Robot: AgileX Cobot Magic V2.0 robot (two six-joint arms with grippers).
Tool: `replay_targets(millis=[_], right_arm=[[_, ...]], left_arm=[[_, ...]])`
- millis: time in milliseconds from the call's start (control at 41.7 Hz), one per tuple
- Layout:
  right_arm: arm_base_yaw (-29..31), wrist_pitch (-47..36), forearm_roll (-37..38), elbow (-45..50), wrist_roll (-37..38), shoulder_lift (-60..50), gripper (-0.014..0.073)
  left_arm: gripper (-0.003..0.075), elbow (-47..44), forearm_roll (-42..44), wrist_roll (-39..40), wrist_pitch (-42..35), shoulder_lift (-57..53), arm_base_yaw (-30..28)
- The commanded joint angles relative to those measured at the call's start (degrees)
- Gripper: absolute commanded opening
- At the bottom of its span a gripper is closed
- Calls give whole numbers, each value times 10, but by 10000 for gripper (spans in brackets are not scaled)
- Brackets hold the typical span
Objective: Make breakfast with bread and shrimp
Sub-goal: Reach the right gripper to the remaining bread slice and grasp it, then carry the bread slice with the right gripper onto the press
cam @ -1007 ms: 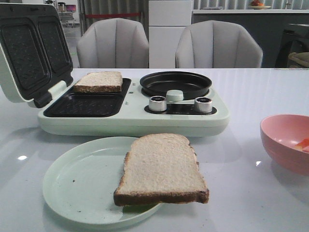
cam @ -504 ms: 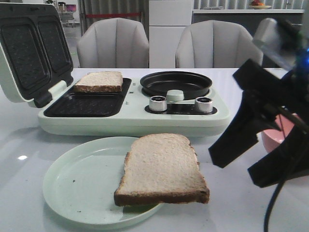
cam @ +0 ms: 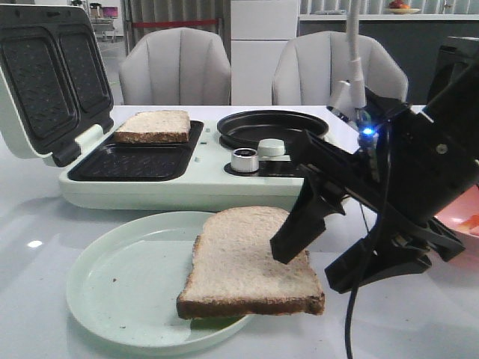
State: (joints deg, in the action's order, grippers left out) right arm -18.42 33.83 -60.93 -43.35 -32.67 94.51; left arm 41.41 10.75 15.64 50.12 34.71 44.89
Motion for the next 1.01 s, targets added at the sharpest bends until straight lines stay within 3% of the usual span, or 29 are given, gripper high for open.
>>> replay_targets(millis=[0,144,384,528,983], right_arm=[[0,22,-21,-28,-9,1,506],[0,42,-21,-42,-16,20,463],[0,44,-21,-45,-29,24,197],[0,43,-21,-45,-29,21,94],[0,45,-25,-80,-30,-138,64]], left_arm=[[413,15,3,-3,-42,1,5],[413,15,3,-3,-42,1,5],[413,15,3,-3,-42,1,5],[413,15,5,-3,-42,1,5],[413,15,6,-3,-42,1,5]])
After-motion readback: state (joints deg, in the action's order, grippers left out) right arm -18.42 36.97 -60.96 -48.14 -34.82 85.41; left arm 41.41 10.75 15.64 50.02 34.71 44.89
